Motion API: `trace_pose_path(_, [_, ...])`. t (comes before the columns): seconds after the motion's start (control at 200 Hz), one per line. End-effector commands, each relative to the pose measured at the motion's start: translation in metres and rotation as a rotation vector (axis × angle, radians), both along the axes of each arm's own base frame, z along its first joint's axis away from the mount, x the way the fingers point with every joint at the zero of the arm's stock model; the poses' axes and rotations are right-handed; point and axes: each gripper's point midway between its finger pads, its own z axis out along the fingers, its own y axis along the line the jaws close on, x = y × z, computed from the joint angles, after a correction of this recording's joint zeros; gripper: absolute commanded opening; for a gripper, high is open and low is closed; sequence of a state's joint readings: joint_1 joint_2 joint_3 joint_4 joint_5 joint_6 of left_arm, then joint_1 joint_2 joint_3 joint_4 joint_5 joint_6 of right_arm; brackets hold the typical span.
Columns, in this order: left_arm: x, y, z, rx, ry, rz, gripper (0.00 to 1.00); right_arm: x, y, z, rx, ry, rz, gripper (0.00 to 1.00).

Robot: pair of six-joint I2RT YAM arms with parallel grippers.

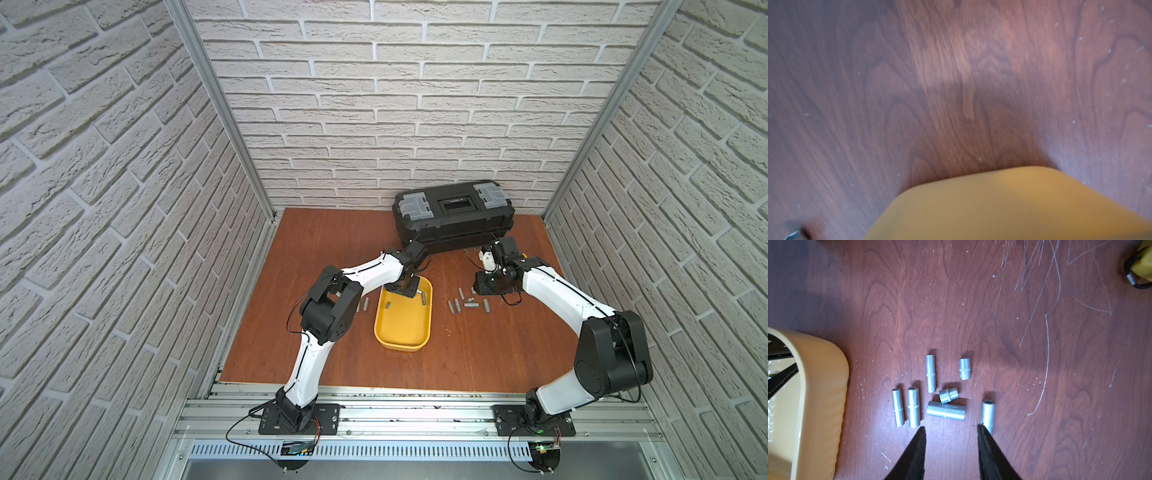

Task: Take out the socket from the storage box
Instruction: Pick up the socket head from the storage box.

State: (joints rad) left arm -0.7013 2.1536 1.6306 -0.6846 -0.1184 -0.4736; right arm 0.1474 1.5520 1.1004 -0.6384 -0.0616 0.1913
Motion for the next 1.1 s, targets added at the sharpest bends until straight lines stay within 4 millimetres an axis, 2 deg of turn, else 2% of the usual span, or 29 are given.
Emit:
trace_pose_path(0.0, [-0.002,-0.004,-0.006,-0.001,0.006,-0.02,0.54,0.0,0.0,-0.002,0.017,-0.004,-0.01,0.42])
trace_pose_path(0.22, [-0.001,0.001,0.005,0.008,-0.024,-0.013,0.57,-0.001,0.001,-0.004,0.018,0.0,-0.009,0.42])
trace_pose_path(0.44, [0.002,0.003,0.002,0.012,-0.026,0.011,0.61,-0.002,0.001,-0.004,0.018,0.003,-0.008,0.42])
trace_pose_path(0.635, [0.005,-0.002,-0.001,-0.001,-0.017,0.015,0.61,-0.002,0.001,-0.004,0.021,0.003,-0.008,0.42])
trace_pose_path(0.875, [0.009,-0.011,-0.01,-0.029,0.001,0.017,0.56,-0.003,0.001,-0.006,0.021,0.007,-0.005,0.42])
trace_pose_path(1.095, [0.012,-0.015,-0.01,-0.038,-0.005,0.02,0.47,-0.004,0.001,-0.006,0.021,0.008,-0.005,0.42])
